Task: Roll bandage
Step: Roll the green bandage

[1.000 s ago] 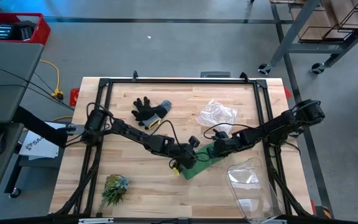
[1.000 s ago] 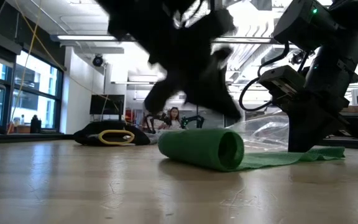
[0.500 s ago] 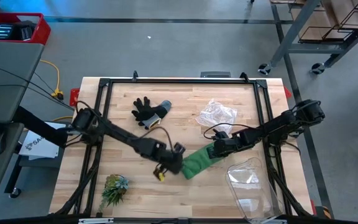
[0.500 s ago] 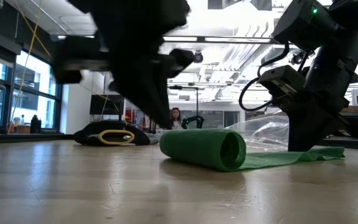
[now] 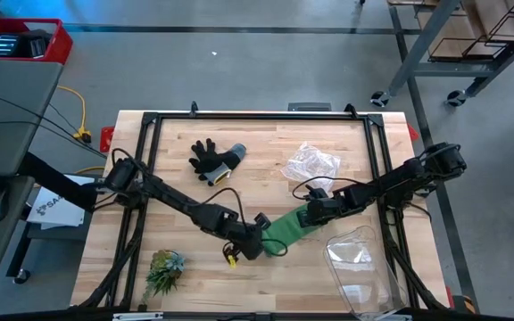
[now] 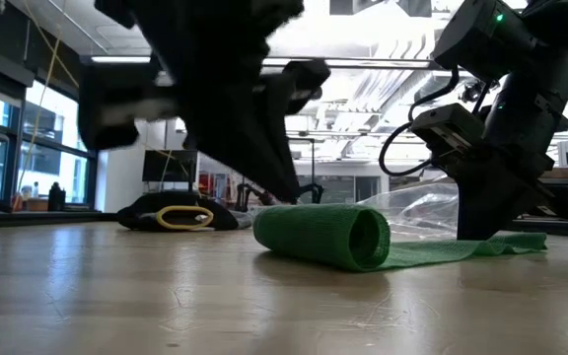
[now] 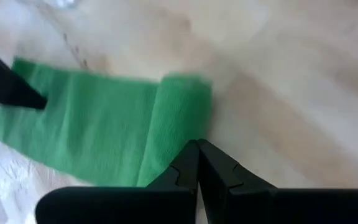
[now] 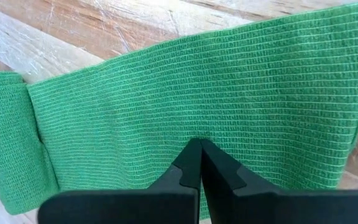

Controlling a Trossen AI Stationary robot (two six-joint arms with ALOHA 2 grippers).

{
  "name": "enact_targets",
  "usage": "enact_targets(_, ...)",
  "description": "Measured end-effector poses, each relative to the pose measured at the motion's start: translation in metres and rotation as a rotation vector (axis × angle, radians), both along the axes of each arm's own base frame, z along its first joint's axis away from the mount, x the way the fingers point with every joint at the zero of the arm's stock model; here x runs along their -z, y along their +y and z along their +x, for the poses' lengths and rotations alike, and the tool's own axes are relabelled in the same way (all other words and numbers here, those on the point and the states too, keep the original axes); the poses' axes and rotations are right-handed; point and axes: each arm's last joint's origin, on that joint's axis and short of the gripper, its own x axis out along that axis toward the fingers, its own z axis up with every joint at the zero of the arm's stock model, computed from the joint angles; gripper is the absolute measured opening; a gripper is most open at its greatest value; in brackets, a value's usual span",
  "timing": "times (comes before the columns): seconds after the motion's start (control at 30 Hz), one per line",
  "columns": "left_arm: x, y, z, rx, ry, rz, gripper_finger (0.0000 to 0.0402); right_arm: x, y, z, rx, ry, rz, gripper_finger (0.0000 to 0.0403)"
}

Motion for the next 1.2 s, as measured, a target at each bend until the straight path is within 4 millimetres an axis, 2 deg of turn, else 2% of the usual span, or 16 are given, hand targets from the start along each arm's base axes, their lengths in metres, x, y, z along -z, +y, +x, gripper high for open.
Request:
enact_targets(0.23,-0.002,0.013,0.005,-0.015,-0.016,0.01,0.0,0.001,0.0,-0.002,0.024,0.023,0.006,0.0)
enact_targets(0.73,0.012,0.018,0.012,0.078,-0.011,0.024,0.0,0.001,0.0,-0.002,0.03,0.026,0.01,0.0)
enact_targets(1.03,0.008,0.025,0.021,0.054,-0.091,0.007,0.0,0.001,0.0,-0.001,0.039,0.019,0.02,0.0)
enact_targets(1.2,0.022,0.029,0.027,0.061,-0.083,-0.004,0.0,0.001,0.0,-0.001,0.039,0.019,0.022,0.0)
